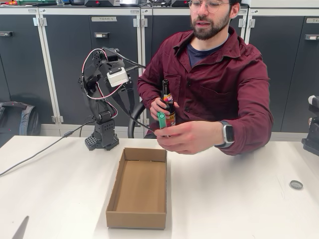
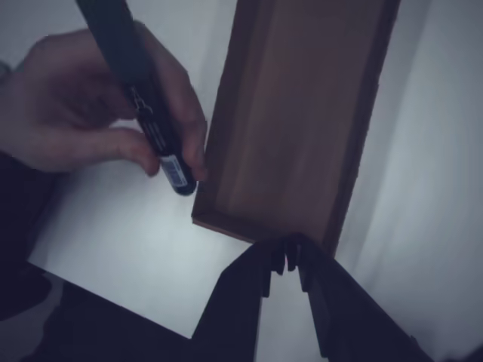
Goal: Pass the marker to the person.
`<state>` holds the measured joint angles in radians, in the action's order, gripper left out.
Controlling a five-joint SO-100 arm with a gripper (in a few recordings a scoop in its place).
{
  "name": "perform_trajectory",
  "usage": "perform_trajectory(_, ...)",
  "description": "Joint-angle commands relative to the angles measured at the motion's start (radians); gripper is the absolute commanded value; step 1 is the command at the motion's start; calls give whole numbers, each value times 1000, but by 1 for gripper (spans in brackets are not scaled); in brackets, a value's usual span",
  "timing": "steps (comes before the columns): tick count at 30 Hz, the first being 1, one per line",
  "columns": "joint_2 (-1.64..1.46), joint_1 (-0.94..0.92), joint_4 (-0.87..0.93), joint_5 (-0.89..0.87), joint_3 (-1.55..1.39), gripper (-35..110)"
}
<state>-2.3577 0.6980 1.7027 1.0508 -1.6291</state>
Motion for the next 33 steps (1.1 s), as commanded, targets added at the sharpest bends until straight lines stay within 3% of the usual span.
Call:
perform_trajectory(1, -31, -110, -46, 29, -32, -2)
perform_trajectory(6, -98, -313, -244, 121, -198, -2)
perform_trajectory(9, -103, -330, -295, 195, -213, -4)
perform_trajectory(18, 0, -127, -34, 216, 120, 1)
perform_trajectory(23, 133, -153, 31, 298, 287, 1)
perform_trajectory(28, 222, -202, -64, 318, 351, 6)
perform_trajectory(33, 305, -284, -327, 207, 318, 10)
